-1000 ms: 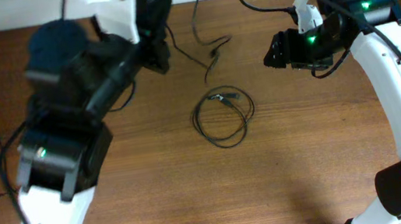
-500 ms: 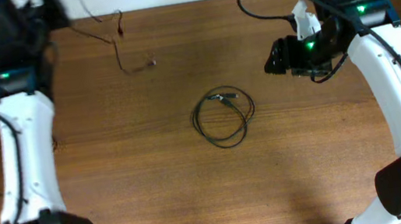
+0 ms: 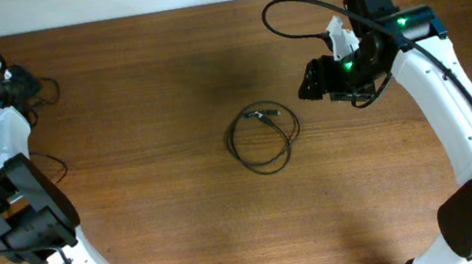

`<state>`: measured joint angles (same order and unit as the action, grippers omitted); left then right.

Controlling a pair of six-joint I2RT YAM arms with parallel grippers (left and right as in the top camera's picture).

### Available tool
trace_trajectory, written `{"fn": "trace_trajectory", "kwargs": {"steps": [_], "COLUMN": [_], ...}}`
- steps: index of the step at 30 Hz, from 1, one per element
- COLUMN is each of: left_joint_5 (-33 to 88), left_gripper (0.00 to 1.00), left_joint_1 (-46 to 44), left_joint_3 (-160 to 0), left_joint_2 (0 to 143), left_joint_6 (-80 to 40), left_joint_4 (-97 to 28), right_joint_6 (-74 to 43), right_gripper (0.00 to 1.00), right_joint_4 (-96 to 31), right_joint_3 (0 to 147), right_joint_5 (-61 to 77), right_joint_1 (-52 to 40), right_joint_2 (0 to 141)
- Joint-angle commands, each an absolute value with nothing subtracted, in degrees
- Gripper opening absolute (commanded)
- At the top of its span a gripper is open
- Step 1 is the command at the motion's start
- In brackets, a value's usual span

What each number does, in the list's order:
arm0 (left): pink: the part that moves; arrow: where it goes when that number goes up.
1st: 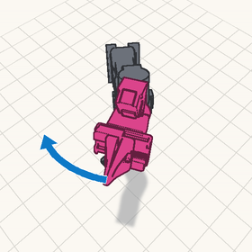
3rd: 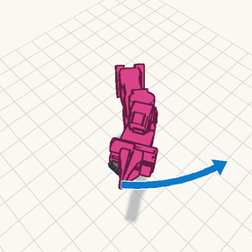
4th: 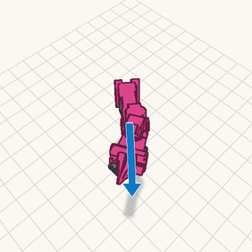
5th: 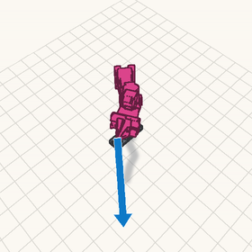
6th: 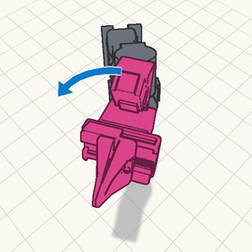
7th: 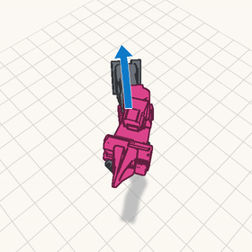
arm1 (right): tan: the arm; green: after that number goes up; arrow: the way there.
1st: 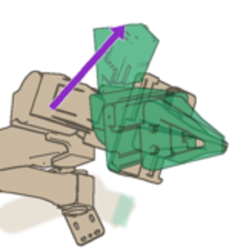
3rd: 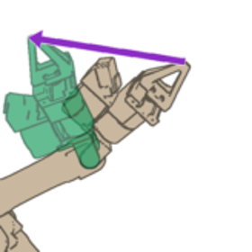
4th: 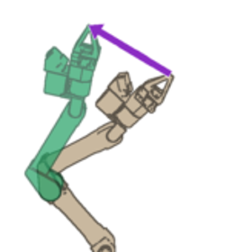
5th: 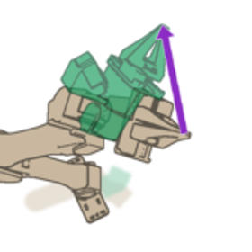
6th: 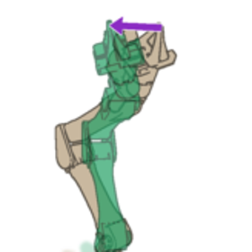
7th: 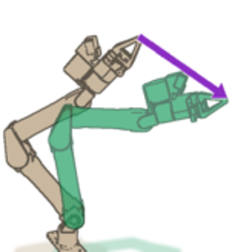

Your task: Untangle cables

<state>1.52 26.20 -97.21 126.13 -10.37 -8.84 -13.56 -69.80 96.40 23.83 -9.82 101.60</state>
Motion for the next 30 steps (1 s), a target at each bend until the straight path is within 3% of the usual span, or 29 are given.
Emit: {"fn": "trace_trajectory", "kwargs": {"steps": [1, 8, 11, 12, 16, 22, 25, 30], "left_joint_5": [-3.18, -2.07, 2.9, 5.15, 5.17, 5.17, 5.19, 5.15], "left_gripper": [0.99, 1.0, 0.99, 1.0, 1.0, 1.0, 0.99, 0.89], "left_joint_1": [28.27, 25.98, 22.59, 15.42, 1.19, -18.41, -23.27, -25.47], "left_joint_3": [-97.62, -97.78, -97.76, -97.76, -94.28, -85.43, -85.41, -85.36], "left_joint_2": [125.64, 103.09, 90.06, 84.88, 86.08, 97.27, 105.71, 116.46], "left_joint_6": [-10.48, -10.61, -18.41, -18.61, -18.37, -18.37, -18.44, -24.45], "left_joint_4": [-11.77, -19.97, -26.79, -38.0, -52.36, -52.8, -52.51, -51.83], "right_joint_6": [-13.96, -13.93, -13.74, -13.76, -12.58, -10.24, -9.58, -9.58], "right_gripper": [0.71, 0.71, 0.71, 0.71, 0.75, 0.75, 0.75, 0.75], "right_joint_4": [-68.9, -68.51, -68.03, -68.93, -72.42, -72.82, -73.12, -73.32], "right_joint_3": [95.98, 95.98, 96.01, 96.18, 96.23, 96.2, 96.2, 96.16], "right_joint_5": [23.31, 23.33, 23.31, 23.38, 23.42, 23.33, 23.33, 23.33], "right_joint_1": [-10.55, -10.55, -9.76, -6.48, 3.18, 4.51, 4.51, 4.51], "right_joint_2": [101.65, 101.65, 101.65, 101.58, 101.51, 101.54, 101.54, 101.54]}}
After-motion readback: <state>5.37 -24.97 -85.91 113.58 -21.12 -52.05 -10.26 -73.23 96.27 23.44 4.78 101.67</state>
